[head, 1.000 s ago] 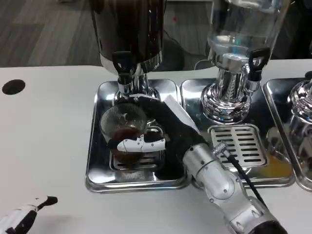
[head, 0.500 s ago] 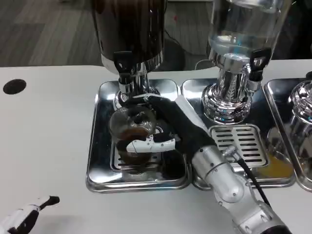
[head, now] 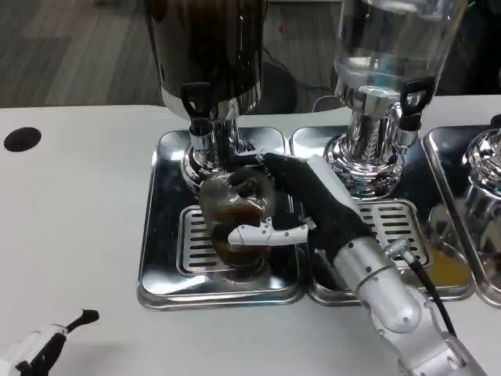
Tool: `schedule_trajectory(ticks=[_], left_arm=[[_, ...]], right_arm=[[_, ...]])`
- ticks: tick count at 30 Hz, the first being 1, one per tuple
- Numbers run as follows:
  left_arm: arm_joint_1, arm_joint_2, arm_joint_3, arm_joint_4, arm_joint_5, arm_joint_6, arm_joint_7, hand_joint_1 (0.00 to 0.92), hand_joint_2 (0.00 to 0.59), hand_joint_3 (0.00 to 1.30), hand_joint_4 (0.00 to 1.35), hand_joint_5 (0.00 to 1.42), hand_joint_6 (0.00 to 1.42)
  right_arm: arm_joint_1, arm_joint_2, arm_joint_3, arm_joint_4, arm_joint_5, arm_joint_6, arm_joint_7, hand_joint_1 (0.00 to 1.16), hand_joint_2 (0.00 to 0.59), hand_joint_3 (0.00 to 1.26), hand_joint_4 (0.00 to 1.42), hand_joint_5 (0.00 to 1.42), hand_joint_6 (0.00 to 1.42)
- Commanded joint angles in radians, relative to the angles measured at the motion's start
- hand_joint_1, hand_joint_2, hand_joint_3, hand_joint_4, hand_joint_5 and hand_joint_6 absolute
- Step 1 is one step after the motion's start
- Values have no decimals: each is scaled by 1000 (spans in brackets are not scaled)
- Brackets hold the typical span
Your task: Grasp the cup under the faucet to collect the drink, then remove the cup.
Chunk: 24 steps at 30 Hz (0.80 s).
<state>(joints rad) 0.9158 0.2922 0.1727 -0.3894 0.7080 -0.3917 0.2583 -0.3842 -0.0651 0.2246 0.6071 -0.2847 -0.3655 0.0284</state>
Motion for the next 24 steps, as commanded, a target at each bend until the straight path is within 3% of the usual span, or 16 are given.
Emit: schedule_trajectory(ticks=[1, 10, 24], left_arm=[[-3, -6, -8, 3, -12, -2, -13, 0, 72, 291, 246, 297, 545], [-34, -9, -28, -2, -1, 14, -34, 0, 71, 291, 246, 297, 548], [-89, -8, -66, 21, 5, 44, -54, 0, 72, 291, 246, 298, 559]], right_arm=[[34, -21, -27, -103, 37, 9, 25, 848, 96, 486, 469, 478, 356], [115, -59, -61, -273, 75, 55, 78, 845, 98, 486, 469, 478, 359], [242, -124, -105, -458, 128, 90, 146, 843, 99, 500, 484, 489, 361]])
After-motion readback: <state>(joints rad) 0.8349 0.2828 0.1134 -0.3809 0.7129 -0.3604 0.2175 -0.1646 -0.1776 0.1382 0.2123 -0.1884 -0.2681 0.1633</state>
